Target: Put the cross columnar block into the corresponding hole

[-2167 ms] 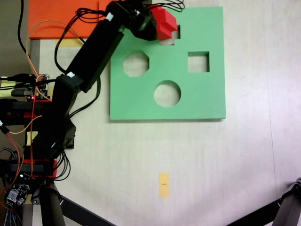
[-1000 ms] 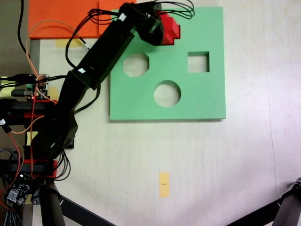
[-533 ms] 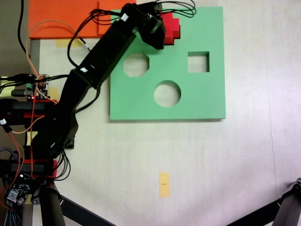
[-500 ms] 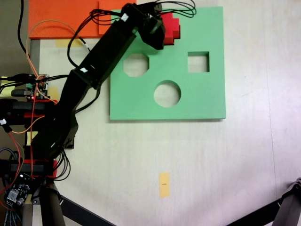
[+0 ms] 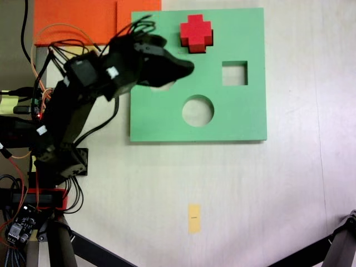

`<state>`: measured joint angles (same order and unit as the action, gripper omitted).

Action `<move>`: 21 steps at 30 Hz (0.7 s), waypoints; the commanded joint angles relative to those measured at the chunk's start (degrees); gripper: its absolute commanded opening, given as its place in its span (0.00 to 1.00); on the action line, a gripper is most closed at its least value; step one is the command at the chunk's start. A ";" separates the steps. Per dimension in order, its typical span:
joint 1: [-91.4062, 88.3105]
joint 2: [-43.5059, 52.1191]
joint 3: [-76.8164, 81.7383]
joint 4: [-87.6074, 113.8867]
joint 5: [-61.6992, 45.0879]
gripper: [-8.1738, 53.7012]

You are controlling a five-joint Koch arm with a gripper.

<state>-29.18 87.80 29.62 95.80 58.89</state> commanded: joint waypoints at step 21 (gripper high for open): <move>22.50 45.53 134.21 -123.93 -57.48 0.68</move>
<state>-6.33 128.67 164.53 -22.50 2.90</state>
